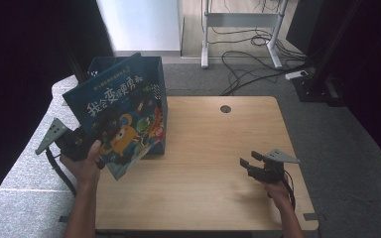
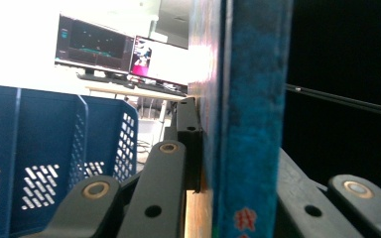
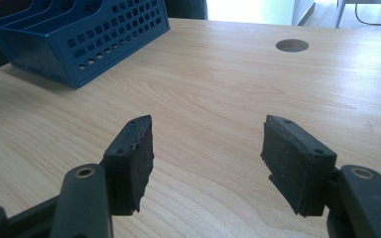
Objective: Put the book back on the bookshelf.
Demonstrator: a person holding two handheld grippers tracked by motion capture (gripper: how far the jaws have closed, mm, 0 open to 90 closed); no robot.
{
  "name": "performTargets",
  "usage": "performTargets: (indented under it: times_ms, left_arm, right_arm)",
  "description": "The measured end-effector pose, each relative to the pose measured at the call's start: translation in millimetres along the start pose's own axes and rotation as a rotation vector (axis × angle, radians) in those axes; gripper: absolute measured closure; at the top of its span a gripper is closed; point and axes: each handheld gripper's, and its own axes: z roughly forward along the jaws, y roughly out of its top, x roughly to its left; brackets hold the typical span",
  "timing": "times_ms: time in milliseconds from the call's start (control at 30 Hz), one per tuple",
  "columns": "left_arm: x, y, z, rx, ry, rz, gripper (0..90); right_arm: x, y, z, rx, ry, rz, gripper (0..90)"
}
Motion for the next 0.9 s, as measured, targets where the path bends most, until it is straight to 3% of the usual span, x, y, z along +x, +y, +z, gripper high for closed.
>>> performTargets:
  times_ms: [167, 400, 667, 900]
  left_arm:
    - [3.4, 0.4, -2.5, -0.018, 0.047, 0.025, 82.9]
    - [10.9, 1.0, 5.5, -0.023, 0.091, 0.023, 82.9]
    - [15.9, 0.4, 26.5, -0.044, 0.166, 0.045, 82.9]
    - [17.0, -1.4, 49.6, -0.032, 0.196, 0.071, 82.9]
  right_arm:
    - [0.2, -0.3, 0.6, 0.006, 0.0, 0.001, 36.2]
    - [0.2, -0.6, 1.4, 0.006, -0.002, 0.0, 36.2]
    - [-1.4, -1.5, 1.6, 0.005, 0.0, 0.006, 36.2]
    - [-2.3, -2.0, 0.8, 0.0, -0.002, 0.011, 36.2]
